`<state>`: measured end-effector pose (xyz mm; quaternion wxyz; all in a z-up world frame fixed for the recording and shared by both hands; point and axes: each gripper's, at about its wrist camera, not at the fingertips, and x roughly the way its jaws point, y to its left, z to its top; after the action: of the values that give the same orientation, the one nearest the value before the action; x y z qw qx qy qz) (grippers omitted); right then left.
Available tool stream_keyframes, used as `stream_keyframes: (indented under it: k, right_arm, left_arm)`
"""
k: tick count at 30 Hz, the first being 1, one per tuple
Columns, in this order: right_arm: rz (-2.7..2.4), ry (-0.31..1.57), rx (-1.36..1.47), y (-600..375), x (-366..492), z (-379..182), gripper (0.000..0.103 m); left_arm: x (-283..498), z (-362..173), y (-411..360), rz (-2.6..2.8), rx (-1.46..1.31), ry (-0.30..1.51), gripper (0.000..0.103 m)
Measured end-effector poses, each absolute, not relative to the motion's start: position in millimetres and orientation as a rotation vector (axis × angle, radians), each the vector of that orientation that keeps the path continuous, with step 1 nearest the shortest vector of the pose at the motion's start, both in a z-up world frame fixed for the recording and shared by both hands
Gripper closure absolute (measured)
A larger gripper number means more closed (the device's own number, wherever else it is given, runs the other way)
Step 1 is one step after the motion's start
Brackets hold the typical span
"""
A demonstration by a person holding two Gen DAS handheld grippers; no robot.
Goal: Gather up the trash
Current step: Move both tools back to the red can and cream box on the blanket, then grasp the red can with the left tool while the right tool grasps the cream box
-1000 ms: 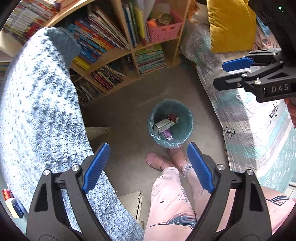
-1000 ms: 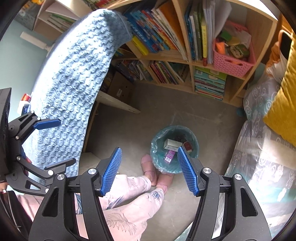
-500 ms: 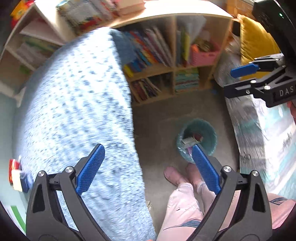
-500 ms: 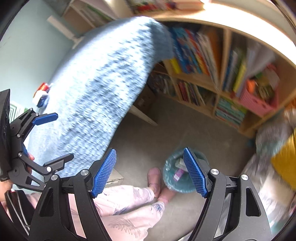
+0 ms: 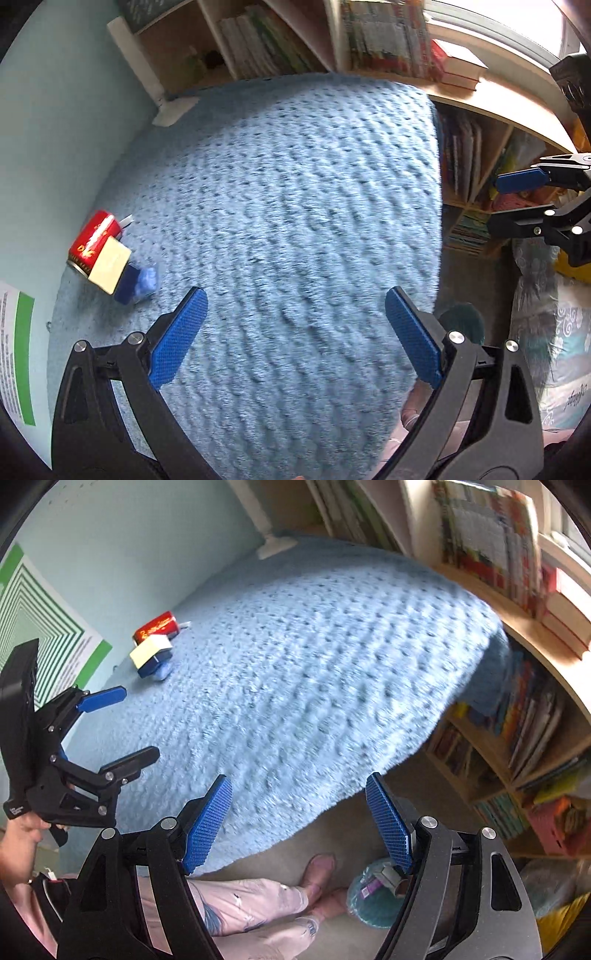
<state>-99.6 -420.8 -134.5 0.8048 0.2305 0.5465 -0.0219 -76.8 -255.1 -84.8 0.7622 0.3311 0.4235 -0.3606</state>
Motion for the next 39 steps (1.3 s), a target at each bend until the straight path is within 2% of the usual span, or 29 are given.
stream_keyframes:
  k: [19, 28, 37, 39]
  right_arm:
    - [0.332, 1.229, 0.279, -311, 104, -126, 0.028]
    - [0.424, 1.264, 0.229, -257, 179, -143, 0.028]
    - [0.431, 1.321, 0.21, -224, 213, -173, 0.028]
    - [0.421, 1.328, 0.207, -220, 217, -179, 0.024]
  left_arm:
    - [109, -64, -106, -0.42, 0.563, 0.966, 0.007]
    - [170, -70, -86, -0.447, 0.574, 0.972, 0.007]
    - [210, -101, -97, -0.544, 0.604, 1.005, 0.007]
    - [216, -105, -99, -0.561, 0.613, 1.005, 0.007]
